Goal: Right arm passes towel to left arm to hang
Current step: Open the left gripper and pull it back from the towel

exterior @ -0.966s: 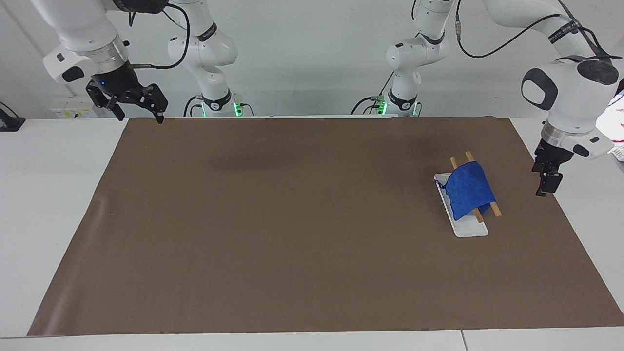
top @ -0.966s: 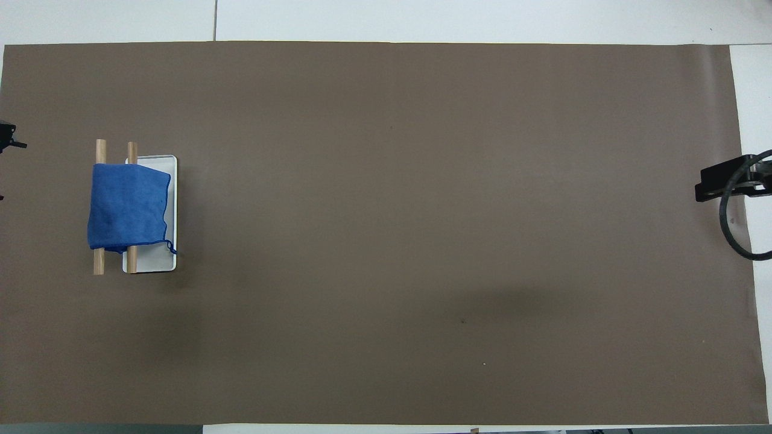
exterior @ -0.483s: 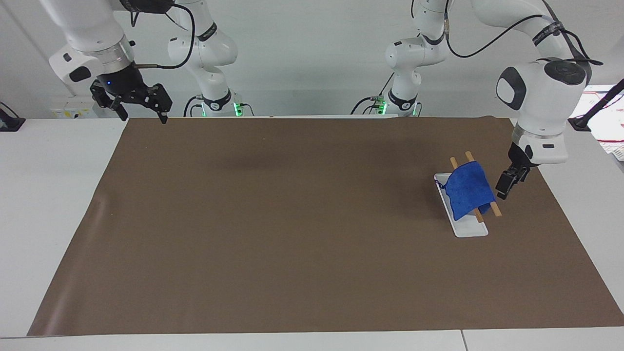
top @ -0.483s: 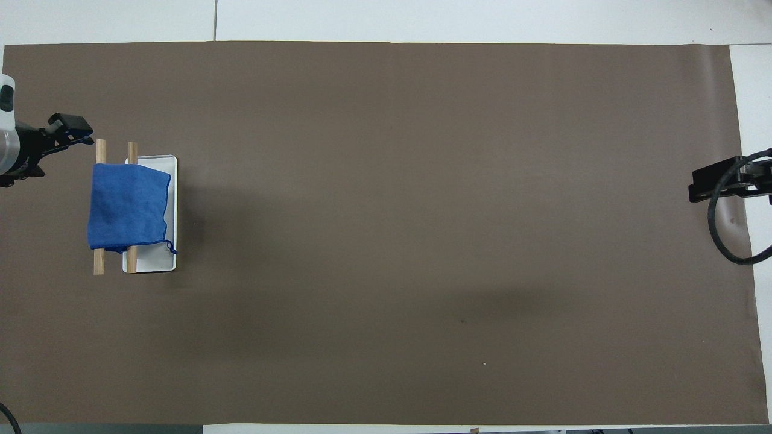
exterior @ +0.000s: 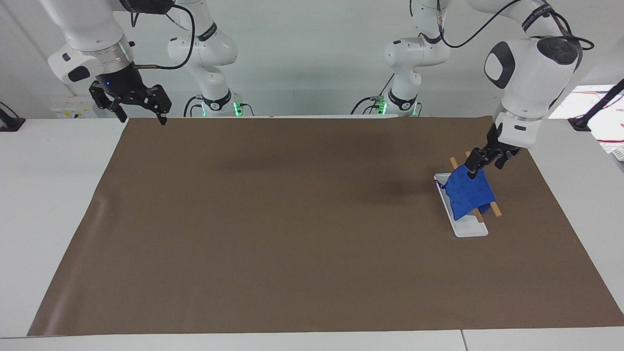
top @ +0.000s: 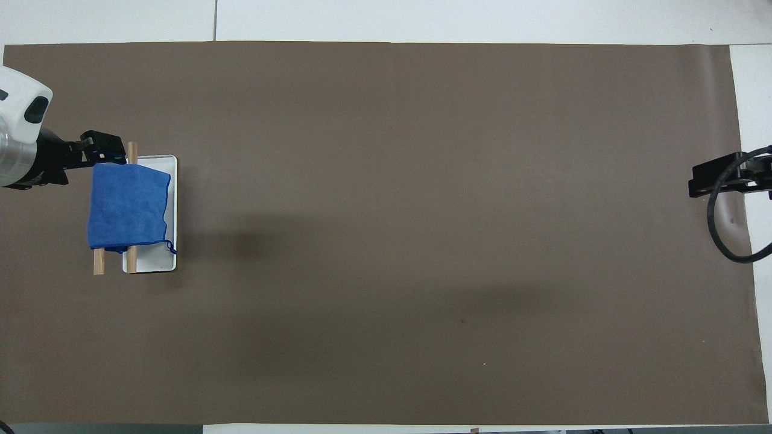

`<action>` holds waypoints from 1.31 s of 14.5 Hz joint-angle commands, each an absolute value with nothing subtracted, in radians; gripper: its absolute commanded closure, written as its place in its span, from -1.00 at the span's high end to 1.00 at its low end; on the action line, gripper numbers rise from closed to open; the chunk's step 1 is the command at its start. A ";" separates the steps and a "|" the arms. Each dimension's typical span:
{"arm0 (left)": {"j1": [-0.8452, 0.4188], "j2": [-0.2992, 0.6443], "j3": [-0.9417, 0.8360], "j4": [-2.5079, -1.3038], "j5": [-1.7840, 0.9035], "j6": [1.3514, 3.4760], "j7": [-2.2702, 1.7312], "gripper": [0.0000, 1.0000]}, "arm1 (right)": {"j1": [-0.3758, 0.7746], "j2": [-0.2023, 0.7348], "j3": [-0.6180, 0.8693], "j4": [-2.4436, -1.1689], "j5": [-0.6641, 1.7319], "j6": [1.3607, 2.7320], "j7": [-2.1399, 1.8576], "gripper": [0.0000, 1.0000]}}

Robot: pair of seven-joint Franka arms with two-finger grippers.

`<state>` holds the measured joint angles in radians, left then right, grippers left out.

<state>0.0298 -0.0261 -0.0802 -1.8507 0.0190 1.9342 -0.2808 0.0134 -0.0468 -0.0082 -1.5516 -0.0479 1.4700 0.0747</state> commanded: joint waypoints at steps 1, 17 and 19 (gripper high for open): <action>0.009 -0.043 -0.077 -1.784 -0.009 1.817 -0.235 1.00 | 0.015 -0.066 -0.005 -1.574 -0.069 1.480 0.080 1.00; 0.020 -0.086 -0.066 -1.721 -0.044 1.580 -0.112 1.00 | 0.005 -0.069 -0.005 -1.591 -0.055 1.500 0.080 1.00; 0.020 -0.097 -0.066 -1.740 -0.044 1.591 -0.112 1.00 | 0.005 -0.069 -0.005 -1.592 -0.055 1.500 0.080 1.00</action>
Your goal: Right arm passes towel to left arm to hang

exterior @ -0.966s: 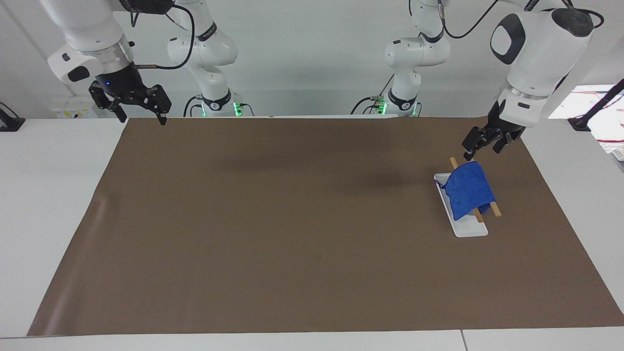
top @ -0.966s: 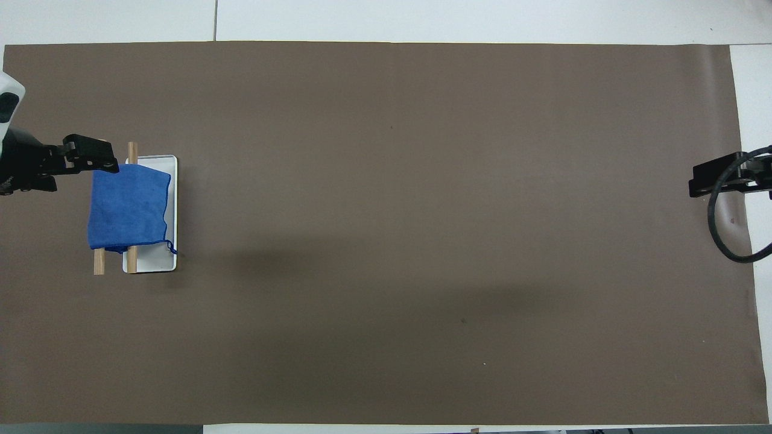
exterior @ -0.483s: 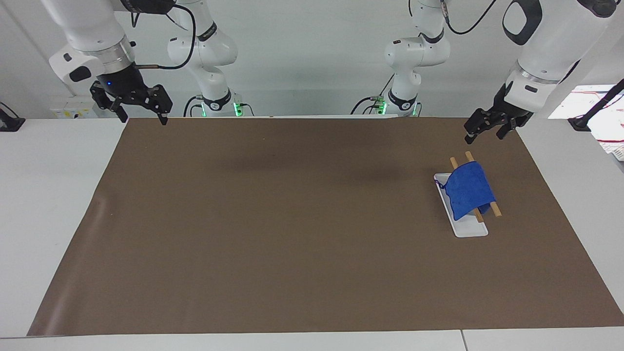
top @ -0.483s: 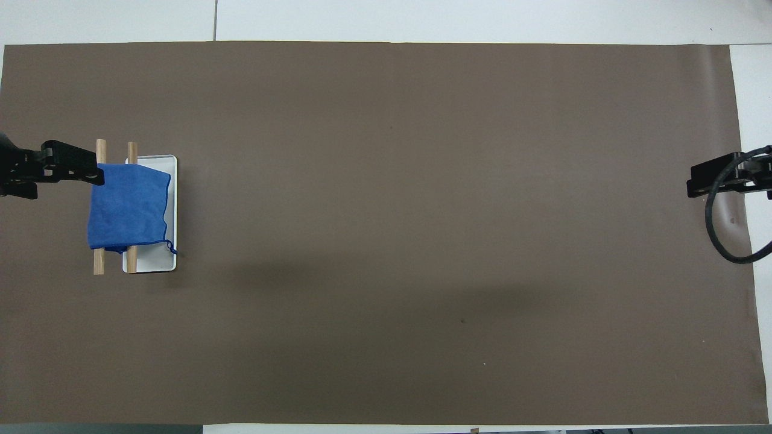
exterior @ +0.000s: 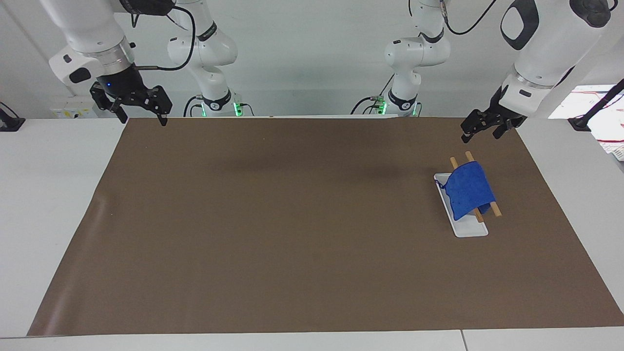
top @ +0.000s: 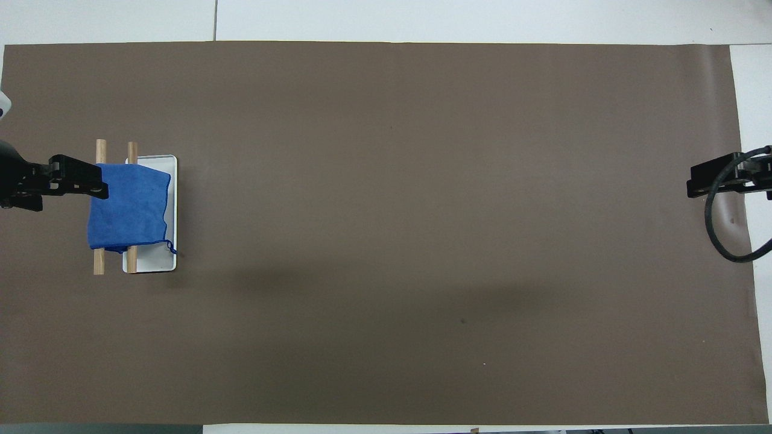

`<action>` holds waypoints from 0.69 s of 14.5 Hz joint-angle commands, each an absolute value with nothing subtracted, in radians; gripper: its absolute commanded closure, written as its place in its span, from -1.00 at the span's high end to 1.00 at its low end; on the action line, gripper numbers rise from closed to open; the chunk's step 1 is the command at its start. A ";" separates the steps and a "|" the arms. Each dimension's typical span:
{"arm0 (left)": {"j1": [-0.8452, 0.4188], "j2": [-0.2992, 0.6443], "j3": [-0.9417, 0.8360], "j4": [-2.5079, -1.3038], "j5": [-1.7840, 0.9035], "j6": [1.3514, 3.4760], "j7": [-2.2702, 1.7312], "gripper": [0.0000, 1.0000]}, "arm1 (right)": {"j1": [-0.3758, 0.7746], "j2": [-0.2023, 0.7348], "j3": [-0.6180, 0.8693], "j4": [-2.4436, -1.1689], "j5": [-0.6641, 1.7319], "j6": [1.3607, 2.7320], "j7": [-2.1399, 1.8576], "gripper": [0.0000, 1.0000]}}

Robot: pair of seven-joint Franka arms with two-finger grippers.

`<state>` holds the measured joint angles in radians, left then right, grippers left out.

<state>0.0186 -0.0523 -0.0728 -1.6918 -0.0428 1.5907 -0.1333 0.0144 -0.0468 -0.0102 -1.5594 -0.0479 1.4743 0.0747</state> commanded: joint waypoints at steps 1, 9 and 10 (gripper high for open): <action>0.021 -0.094 -0.066 -1.732 -0.043 1.592 -0.110 1.00 | 0.005 -0.069 -0.005 -1.594 -0.055 1.500 0.080 1.00; 0.026 -0.068 -0.066 -1.677 0.005 1.595 -0.063 1.00 | 0.003 -0.071 -0.008 -1.595 -0.055 1.499 0.080 1.00; 0.026 -0.067 -0.066 -1.677 0.005 1.597 -0.064 1.00 | 0.002 -0.071 -0.008 -1.595 -0.055 1.499 0.080 1.00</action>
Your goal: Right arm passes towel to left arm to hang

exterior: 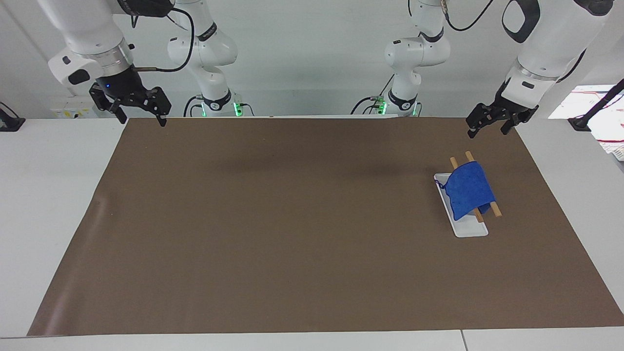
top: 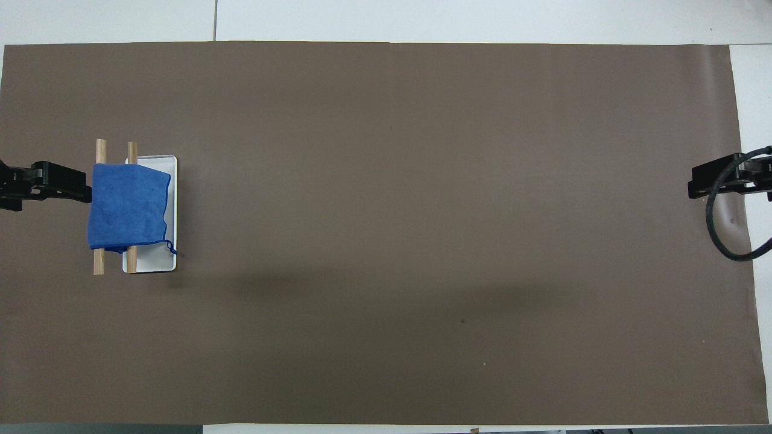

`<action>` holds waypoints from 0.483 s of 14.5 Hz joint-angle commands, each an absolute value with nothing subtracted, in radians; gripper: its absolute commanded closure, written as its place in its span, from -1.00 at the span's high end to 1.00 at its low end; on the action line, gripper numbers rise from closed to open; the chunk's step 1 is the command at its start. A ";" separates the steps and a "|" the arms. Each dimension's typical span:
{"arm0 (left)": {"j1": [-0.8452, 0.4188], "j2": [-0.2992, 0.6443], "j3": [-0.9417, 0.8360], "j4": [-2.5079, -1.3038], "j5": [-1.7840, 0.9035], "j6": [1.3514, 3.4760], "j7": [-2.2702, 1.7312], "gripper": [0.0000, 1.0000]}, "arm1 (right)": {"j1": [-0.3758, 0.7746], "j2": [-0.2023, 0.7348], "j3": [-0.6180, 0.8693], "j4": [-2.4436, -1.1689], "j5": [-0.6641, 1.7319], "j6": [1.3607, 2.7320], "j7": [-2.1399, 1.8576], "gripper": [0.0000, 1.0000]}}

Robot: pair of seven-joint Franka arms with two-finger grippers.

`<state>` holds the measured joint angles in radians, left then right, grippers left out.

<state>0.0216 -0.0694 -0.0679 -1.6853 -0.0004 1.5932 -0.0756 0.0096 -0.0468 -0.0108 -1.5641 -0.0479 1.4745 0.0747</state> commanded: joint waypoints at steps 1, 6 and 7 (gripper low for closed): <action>0.026 -0.067 -0.066 -1.677 0.005 1.597 -0.064 1.00 | -0.003 -0.071 -0.009 -1.595 -0.055 1.499 0.080 1.00; 0.025 -0.064 -0.066 -1.672 0.008 1.589 -0.061 1.00 | -0.006 -0.071 -0.009 -1.595 -0.052 1.499 0.083 1.00; 0.025 -0.064 -0.066 -1.672 0.008 1.585 -0.063 1.00 | -0.006 -0.071 -0.009 -1.595 -0.052 1.497 0.083 1.00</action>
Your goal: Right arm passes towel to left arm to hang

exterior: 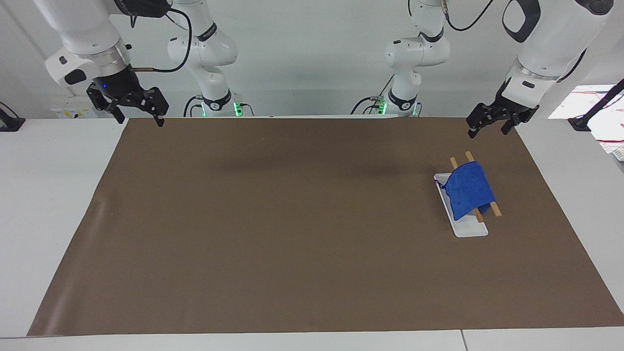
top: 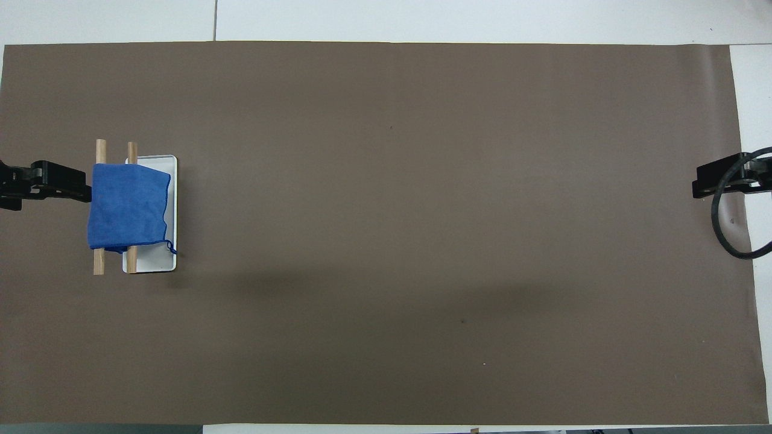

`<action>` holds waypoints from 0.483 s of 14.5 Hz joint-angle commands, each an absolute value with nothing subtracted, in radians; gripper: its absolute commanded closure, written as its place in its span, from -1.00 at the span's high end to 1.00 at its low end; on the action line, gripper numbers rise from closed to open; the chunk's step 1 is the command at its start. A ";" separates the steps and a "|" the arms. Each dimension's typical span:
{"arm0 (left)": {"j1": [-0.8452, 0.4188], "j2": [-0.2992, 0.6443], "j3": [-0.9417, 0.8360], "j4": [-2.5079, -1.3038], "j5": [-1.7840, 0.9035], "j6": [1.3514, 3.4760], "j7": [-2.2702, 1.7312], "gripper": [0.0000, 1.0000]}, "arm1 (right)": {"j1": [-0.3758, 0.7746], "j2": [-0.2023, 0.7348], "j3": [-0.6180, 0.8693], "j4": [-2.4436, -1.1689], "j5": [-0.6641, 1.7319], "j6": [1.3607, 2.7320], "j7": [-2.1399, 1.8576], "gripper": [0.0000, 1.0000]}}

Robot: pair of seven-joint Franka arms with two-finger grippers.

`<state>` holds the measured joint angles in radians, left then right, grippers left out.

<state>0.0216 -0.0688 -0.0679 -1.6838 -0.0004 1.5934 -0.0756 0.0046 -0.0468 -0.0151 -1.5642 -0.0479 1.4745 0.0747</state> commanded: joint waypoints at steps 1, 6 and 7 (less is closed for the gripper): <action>0.025 -0.066 -0.066 -1.677 0.008 1.588 -0.058 1.00 | -0.006 -0.071 -0.009 -1.595 -0.052 1.497 0.083 1.00; 0.023 -0.072 -0.066 -1.684 0.008 1.591 -0.055 1.00 | -0.008 -0.069 -0.012 -1.594 -0.052 1.497 0.083 1.00; 0.025 -0.072 -0.066 -1.684 0.008 1.592 -0.055 1.00 | -0.008 -0.069 -0.012 -1.594 -0.052 1.496 0.083 1.00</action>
